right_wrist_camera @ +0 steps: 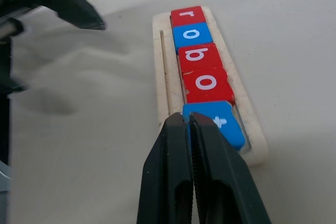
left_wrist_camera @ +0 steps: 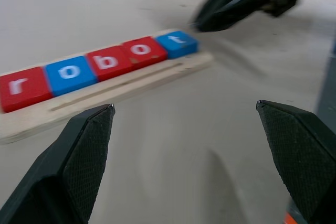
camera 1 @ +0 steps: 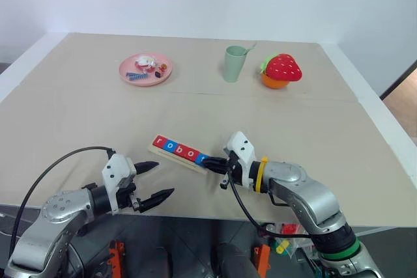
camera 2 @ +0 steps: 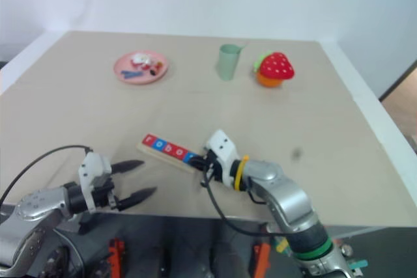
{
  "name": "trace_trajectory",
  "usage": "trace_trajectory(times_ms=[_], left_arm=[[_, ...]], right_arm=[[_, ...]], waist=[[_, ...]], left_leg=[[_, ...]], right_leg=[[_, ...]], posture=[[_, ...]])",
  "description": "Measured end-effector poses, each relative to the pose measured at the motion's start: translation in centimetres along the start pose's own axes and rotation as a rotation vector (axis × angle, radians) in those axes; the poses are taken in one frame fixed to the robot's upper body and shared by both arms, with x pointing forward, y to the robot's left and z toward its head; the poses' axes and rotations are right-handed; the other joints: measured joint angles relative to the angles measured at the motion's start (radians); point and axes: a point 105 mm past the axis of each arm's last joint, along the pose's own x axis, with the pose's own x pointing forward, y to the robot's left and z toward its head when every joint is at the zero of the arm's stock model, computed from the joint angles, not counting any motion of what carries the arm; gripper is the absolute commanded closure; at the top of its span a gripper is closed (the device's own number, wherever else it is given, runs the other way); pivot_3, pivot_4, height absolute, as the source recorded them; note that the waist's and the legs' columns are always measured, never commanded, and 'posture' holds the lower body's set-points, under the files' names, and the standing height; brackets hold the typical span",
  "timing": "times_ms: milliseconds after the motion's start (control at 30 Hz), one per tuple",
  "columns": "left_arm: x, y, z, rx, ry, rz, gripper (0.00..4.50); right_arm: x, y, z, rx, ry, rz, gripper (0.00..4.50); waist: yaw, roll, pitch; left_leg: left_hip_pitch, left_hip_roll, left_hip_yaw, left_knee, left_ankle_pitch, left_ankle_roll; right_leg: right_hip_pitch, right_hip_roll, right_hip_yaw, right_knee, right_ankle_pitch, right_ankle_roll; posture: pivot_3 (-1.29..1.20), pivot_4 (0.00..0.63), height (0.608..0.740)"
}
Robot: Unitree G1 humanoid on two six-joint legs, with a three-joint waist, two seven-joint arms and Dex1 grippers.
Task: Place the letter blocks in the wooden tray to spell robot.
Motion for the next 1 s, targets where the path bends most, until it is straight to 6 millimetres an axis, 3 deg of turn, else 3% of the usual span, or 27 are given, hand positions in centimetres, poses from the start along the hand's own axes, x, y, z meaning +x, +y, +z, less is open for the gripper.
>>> trace_trajectory(times_ms=[1000], left_arm=[[1.06, -0.51, 0.0, 0.029, 0.006, -0.028, 0.0]], right_arm=[[0.8, -0.14, -0.75, -0.054, 0.01, -0.029, 4.46]], waist=[[-0.001, 0.0, 0.0]], left_leg=[[0.0, 0.0, 0.0, -0.001, 0.0, 0.0]], right_leg=[[0.0, 0.0, 0.0, 0.0, 0.0, 0.0]], posture=[[0.0, 0.15, 0.74]])
